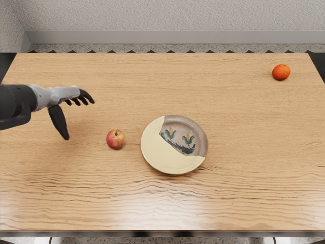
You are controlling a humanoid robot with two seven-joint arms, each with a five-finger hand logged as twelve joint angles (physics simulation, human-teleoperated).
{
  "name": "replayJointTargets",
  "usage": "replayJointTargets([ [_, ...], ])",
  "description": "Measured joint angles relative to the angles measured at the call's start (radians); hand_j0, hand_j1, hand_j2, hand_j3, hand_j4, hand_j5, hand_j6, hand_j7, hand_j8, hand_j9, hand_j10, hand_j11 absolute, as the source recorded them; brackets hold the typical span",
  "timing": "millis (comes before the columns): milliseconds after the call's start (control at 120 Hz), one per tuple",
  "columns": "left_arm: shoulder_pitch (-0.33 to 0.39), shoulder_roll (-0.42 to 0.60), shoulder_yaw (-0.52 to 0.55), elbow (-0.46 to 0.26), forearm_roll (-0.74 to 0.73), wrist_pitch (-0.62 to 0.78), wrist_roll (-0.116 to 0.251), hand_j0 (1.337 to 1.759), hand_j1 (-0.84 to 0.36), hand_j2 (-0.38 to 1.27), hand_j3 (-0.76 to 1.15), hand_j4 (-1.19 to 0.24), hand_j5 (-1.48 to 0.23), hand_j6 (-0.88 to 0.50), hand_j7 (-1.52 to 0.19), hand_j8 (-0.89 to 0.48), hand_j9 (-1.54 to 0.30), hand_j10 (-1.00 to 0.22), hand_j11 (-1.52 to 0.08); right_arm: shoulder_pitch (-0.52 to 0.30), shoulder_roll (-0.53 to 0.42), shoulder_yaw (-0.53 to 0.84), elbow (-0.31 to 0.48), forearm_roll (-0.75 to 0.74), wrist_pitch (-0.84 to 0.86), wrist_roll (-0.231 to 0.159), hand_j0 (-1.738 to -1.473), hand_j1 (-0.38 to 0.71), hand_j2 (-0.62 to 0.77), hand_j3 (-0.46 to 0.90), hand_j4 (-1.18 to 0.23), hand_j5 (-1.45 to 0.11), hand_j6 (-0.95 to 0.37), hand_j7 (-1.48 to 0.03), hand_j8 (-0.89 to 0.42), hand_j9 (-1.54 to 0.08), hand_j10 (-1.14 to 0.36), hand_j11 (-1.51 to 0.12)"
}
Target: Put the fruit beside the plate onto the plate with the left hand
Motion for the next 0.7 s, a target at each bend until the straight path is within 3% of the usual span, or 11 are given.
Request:
replayJointTargets([
  [158, -0.009, -0.088, 0.029, -0.009, 0.109, 0.022, 0.001, 1.658, 0.05, 0.05, 0.0, -0.25, -0.32, -0.25, -0.32, -0.25, -0.32, -0.25, -0.32, 0.0, 0.0, 0.0, 0.0, 0.0, 0.0, 0.0, -1.658, -0.31, -0.01, 0.0, -0.03, -0.04, -0.03, -0.04, -0.03, -0.04, -0.03, -0.04],
  [283, -0.056, -0.176, 0.075, -0.01, 0.129, 0.055, 0.001, 1.658, 0.05, 0.05, 0.0, -0.25, -0.32, -0.25, -0.32, -0.25, -0.32, -0.25, -0.32, 0.0, 0.0, 0.0, 0.0, 0.0, 0.0, 0.0, -1.658, -0.31, -0.01, 0.0, -0.03, -0.04, -0.03, -0.04, -0.03, -0.04, -0.03, -0.04],
  [700, -0.084, -0.367, 0.174, -0.01, 0.024, 0.137, 0.001, 1.658, 0.05, 0.05, 0.0, -0.25, -0.32, -0.25, -0.32, -0.25, -0.32, -0.25, -0.32, 0.0, 0.0, 0.0, 0.0, 0.0, 0.0, 0.0, -1.658, -0.31, -0.01, 0.0, -0.03, -0.04, -0.03, -0.04, -0.03, -0.04, -0.03, -0.04],
])
